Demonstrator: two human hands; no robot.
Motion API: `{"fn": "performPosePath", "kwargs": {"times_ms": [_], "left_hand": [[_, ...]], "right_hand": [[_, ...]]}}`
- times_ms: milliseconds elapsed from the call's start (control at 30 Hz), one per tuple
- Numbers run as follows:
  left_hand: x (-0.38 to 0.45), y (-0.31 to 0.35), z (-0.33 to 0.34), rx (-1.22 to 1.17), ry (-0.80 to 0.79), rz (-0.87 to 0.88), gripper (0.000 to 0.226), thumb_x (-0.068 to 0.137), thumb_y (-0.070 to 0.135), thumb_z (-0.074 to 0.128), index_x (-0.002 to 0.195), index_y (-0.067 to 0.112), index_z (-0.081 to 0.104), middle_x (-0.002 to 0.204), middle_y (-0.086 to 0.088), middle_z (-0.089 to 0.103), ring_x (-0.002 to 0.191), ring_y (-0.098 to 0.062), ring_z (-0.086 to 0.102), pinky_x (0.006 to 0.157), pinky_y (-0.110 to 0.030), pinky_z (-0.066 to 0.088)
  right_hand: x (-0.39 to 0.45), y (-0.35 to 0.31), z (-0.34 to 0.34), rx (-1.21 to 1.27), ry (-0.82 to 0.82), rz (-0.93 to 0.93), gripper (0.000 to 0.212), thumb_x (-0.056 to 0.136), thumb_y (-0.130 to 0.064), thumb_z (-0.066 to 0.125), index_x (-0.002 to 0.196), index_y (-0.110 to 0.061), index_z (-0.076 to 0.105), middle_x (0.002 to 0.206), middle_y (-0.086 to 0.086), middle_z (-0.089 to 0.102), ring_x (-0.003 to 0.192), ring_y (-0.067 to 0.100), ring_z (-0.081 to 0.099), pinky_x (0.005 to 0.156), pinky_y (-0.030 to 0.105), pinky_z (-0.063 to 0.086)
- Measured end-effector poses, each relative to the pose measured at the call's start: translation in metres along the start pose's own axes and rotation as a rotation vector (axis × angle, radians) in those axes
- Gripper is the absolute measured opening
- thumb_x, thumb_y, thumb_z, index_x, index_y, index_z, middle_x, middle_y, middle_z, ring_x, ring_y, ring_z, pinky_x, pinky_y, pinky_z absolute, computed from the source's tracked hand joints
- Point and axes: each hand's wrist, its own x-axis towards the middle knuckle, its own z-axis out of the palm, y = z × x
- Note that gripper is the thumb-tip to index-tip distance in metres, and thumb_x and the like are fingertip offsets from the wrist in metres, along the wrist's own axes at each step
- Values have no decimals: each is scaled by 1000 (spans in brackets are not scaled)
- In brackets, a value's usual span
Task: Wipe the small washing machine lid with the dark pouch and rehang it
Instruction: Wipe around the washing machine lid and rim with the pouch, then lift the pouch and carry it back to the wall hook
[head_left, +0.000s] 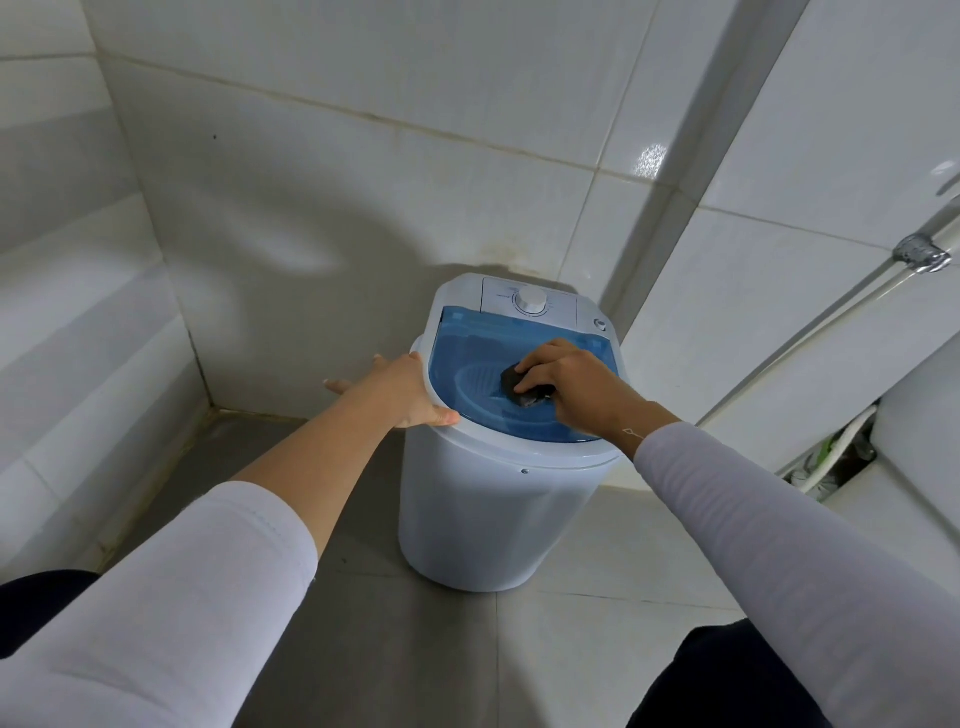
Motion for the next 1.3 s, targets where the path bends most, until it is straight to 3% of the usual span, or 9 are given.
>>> {"fn": "performPosePath", "kwargs": {"times_ms": [133, 333, 433, 533, 600, 767, 1000, 1200, 1300], "left_hand": [[-5, 2, -2, 7, 7, 5, 97, 65, 68, 66, 140, 18, 32, 146, -8, 41, 142, -33, 25, 108, -61, 30], [-7, 10, -4, 41, 13, -7, 102, 53, 74, 61, 137, 21, 39, 146, -6, 43, 141, -33, 29, 112, -62, 24], [-21, 31, -8, 124, 38, 41, 82, 79, 52, 66, 148, 25, 30, 156, 0, 25, 149, -29, 9, 112, -69, 14], [-32, 51, -10, 71, 81, 116, 66, 88, 45, 61, 146, 30, 35, 162, 5, 11, 150, -23, 4, 111, -70, 11], [-35, 60, -8, -56, 113, 174, 57, 87, 52, 59, 139, 31, 47, 162, 7, 15, 150, -22, 10, 112, -67, 13], [-35, 79, -4, -261, 212, 252, 45, 83, 60, 58, 113, 29, 67, 155, 8, 33, 145, -20, 27, 114, -55, 23], [-28, 86, -12, -485, 285, 207, 46, 84, 56, 60, 110, 19, 70, 146, 6, 48, 133, -21, 46, 111, -45, 33], [-30, 93, -15, -509, 269, 182, 47, 85, 58, 57, 104, 17, 70, 132, 2, 60, 121, -22, 55, 104, -44, 41], [-31, 96, -18, -543, 247, 169, 49, 86, 55, 58, 102, 11, 72, 120, -1, 63, 113, -19, 57, 95, -34, 40]], "right_hand": [[-15, 15, -1, 68, 27, 89, 43, 74, 13, 56, 108, -11, 69, 124, 7, 61, 117, 26, 49, 99, 25, 38], [-34, 28, -10, 311, 176, 314, 42, 75, 10, 54, 107, -13, 69, 116, 7, 66, 102, 20, 57, 89, 15, 35], [-32, 28, -18, 439, 233, 398, 30, 79, -5, 61, 106, -17, 67, 102, 4, 68, 91, 13, 54, 71, 9, 38], [-25, 24, -22, 571, 277, 452, 19, 80, -17, 66, 99, -18, 65, 96, 2, 64, 90, 19, 57, 75, 19, 45], [-20, 19, -25, 644, 289, 466, 16, 79, -22, 67, 95, -18, 66, 97, 3, 65, 89, 18, 57, 79, 25, 46], [-11, 10, -36, 812, 299, 452, 14, 82, -26, 67, 88, -14, 71, 79, -4, 64, 70, 2, 55, 62, 14, 41], [-6, 14, -39, 857, 204, 503, 33, 88, -30, 59, 87, 0, 70, 76, 8, 59, 60, 14, 48, 58, 21, 39], [-9, 20, -39, 1076, 83, 527, 27, 94, -23, 50, 106, -6, 67, 92, 5, 64, 88, 18, 60, 67, 23, 51], [-11, 23, -39, 1100, 45, 473, 22, 92, -10, 52, 110, -5, 64, 91, 3, 64, 84, 13, 63, 64, 19, 54]]}}
